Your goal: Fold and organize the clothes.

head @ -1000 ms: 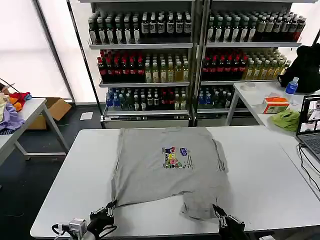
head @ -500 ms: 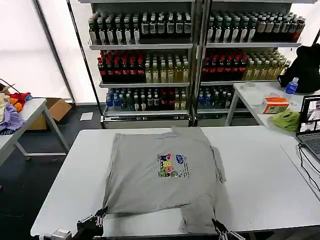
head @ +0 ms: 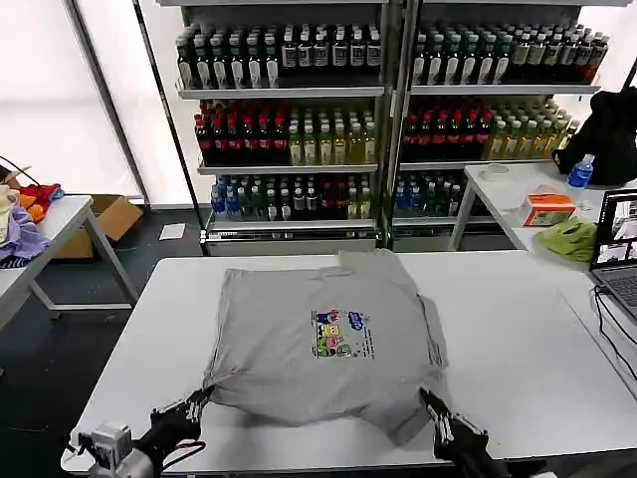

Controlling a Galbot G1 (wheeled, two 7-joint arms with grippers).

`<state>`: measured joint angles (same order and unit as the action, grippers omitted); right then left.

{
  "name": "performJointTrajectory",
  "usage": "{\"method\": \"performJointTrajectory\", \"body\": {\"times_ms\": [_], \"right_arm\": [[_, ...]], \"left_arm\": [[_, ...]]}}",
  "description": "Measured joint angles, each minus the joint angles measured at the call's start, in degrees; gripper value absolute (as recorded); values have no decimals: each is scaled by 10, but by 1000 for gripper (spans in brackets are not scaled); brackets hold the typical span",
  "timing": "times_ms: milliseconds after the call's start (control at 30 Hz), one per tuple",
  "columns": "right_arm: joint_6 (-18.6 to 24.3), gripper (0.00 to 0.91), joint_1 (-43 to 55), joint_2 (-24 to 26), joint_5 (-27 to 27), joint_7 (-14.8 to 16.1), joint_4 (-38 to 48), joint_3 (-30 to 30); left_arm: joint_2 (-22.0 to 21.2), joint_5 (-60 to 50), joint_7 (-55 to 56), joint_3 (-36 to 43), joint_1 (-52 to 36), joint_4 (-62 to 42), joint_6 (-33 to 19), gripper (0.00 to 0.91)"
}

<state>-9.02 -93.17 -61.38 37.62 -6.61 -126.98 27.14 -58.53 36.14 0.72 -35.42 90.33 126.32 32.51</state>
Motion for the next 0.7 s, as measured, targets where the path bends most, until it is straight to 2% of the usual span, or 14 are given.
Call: {"method": "performJointTrajectory", "body": {"times_ms": [400, 433, 467, 700], "right_arm": [[-20, 0, 214, -14, -2, -32, 154, -85], [-23, 413, 230, -15, -4, -33, 168, -92], [-26, 907, 245, -17, -6, -33, 181, -99], [-53, 907, 318, -21, -10, -31, 245, -127]], "left_arm": [[-5, 23, -28, 42, -164, -128, 2, 20], [-7, 23, -30, 47, -177, -140, 2, 151], [-10, 23, -31, 50, -189, -151, 2, 907], [-27, 4, -36, 63, -238, -215, 2, 907]]}}
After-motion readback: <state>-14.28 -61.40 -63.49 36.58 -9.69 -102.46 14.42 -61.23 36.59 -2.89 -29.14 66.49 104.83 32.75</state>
